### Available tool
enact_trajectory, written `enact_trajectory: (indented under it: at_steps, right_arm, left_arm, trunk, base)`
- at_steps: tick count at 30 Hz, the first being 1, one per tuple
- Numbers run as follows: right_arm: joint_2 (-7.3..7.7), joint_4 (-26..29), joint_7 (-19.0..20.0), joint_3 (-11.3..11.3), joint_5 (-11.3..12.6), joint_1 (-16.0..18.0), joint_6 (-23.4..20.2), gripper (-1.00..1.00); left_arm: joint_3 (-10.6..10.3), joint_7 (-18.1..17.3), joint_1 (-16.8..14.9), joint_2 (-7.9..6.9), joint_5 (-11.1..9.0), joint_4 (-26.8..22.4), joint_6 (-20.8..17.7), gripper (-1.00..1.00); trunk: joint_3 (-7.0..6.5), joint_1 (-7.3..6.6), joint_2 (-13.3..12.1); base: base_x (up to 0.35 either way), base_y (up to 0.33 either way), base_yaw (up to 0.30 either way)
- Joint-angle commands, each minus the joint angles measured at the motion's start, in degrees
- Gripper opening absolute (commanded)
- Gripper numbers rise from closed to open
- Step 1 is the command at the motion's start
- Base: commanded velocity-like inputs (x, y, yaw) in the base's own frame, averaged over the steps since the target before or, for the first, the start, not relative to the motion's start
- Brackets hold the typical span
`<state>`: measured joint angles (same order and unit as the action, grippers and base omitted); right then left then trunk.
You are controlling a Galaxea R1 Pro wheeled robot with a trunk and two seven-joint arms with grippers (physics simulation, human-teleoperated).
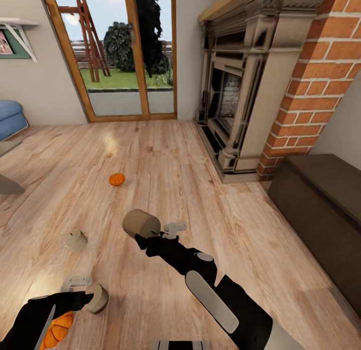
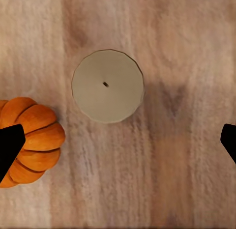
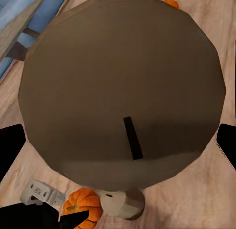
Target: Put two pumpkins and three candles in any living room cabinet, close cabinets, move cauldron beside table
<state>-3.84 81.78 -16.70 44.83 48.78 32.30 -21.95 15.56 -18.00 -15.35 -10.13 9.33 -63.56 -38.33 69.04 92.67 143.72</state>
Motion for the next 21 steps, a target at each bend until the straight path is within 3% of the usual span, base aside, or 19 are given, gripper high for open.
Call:
enact_trajectory:
  at_steps: [1,5,16,21]
  right_arm:
    - [0.02,0.0,-0.4,0.1,0.7,0.0,0.8,-1.00]
    - [0.03,0.0,-0.4,0.2,0.8,0.0,3.3,-1.00]
    - [-0.11,-0.2,-0.4,0.2,0.8,0.0,3.6,-1.00]
    - [-0.11,-0.2,-0.3,0.2,0.8,0.0,3.5,-1.00]
  left_arm:
    - [0.1,-0.5,0.0,0.02,0.6,-0.1,-0.2,1.00]
    - [0.1,-0.5,0.0,0.02,0.6,-0.1,-0.1,1.00]
    - [0.1,-0.5,0.0,0.05,0.5,-0.1,0.0,1.00]
    - [0.1,-0.5,0.0,0.10,0.5,-0.1,0.0,1.00]
  trunk:
    - [0.28,0.01,0.0]
    - [1.16,0.11,0.1]
    - [3.60,0.40,0.2]
    - [3.60,0.40,0.2]
  base:
    - [0.000,0.000,0.000]
    - [0.000,0.000,0.000]
    - [0.000,0.000,0.000]
    - [0.000,0.000,0.000]
